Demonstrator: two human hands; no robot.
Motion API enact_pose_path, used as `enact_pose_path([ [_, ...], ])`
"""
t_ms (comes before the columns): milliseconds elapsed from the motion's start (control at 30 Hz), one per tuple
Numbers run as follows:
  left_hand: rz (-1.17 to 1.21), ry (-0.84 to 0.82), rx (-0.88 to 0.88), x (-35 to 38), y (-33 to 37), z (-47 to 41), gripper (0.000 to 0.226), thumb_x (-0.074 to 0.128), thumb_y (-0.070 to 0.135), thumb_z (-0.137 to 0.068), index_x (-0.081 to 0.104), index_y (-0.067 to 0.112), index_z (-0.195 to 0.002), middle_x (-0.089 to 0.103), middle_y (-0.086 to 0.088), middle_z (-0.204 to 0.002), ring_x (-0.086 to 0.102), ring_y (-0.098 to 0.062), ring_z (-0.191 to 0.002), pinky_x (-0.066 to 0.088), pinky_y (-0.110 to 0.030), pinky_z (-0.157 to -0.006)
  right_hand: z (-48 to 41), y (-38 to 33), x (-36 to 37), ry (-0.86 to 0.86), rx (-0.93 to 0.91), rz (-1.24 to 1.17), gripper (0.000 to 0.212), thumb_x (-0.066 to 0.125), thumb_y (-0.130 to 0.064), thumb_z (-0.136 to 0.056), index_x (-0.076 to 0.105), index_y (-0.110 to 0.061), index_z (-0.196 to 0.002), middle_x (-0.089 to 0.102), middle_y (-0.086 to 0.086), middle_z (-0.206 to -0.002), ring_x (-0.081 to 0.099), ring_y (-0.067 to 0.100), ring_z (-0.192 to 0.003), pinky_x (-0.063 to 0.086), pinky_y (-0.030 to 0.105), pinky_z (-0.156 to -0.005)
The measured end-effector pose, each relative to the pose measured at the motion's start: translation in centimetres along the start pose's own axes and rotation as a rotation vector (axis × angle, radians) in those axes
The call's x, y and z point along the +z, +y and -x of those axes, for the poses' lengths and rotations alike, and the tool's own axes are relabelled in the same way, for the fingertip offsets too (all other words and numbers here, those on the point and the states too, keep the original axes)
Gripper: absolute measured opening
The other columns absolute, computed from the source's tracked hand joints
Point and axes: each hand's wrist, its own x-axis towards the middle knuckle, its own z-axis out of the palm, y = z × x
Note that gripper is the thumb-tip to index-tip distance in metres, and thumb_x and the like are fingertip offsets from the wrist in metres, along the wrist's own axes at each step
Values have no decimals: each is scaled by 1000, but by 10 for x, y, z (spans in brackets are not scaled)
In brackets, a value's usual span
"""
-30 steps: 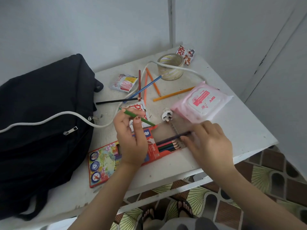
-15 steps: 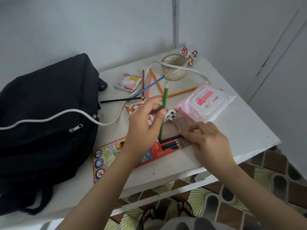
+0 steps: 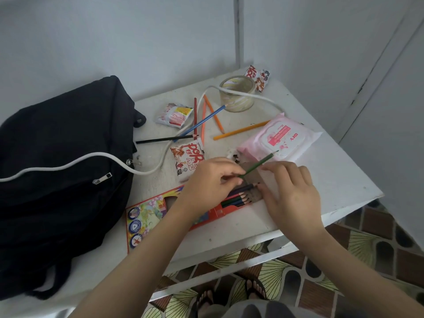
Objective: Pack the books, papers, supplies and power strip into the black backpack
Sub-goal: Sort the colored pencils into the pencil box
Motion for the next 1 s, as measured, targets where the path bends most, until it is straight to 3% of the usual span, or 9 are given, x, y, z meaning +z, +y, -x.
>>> enact_pose_path([
  [167,-236,18,105,-4,-5,14,12,67,12,-80,76,14,-88,72,4,-85,64,-10,-78,53,-25,-71,-2,2,3,20,-35,31,35,71,-12,-77,67,-11,-111,63,14,-112,46,27,-89,47,40,-70],
  [267,-356,30,145,-6,-9,23,18,59,18,-82,74,15,-74,68,5,-69,57,-12,-66,49,-29,-61,-3,3,2,4,-42,81,28,63,-19,-79,71,-15,-106,63,15,-114,44,29,-97,45,41,-73],
  [367,-424,40,144,-9,-14,31,16,57,18,-77,70,15,-69,63,4,-64,52,-14,-64,46,-33,-62,-3,2,1,-52,-66,93,28,53,-24,-83,73,-17,-101,60,18,-123,48,35,-107,44,45,-81],
  [433,-439,64,99,-9,-16,38,17,56,23,-77,69,14,-72,65,3,-74,54,-15,-73,46,-35,-69,-2,0,0,-142,-116,100,34,48,-27,-85,71,-15,-106,51,20,-135,45,40,-118,40,49,-92],
  [500,-428,101,28,-9,-17,46,24,55,31,-79,71,14,-86,66,-1,-98,56,-18,-93,44,-33,-84,-1,-3,-3,-265,-178,101,43,42,-31,-86,65,-18,-119,38,20,-146,33,39,-132,27,52,-106],
  [600,-415,97,4,-10,-19,55,37,53,37,-83,66,18,-112,57,-5,-125,48,-19,-115,35,-32,-96,0,-10,-6,-381,-228,95,49,35,-34,-87,57,-26,-130,24,16,-154,19,38,-141,12,55,-112],
  [767,-384,65,17,-11,-27,62,30,54,39,-86,71,22,-102,56,-2,-129,47,-19,-118,33,-31,-99,-3,-21,-5,-364,-110,86,51,31,-39,-91,56,-21,-132,19,16,-155,8,34,-144,7,54,-114],
  [900,-358,88,15,-10,-26,62,26,56,38,-83,70,21,-96,57,-1,-126,48,-17,-116,31,-28,-99,-5,-20,1,-394,-190,117,47,32,-37,-89,67,-25,-118,22,12,-155,10,33,-143,2,58,-113],
  [1000,-307,90,-35,-15,-28,58,29,51,39,-86,67,23,-105,57,2,-126,48,-13,-117,34,-30,-99,-17,-19,0,-383,-134,-71,45,33,-34,-86,70,-27,-111,23,8,-155,8,30,-144,-2,51,-116],
])
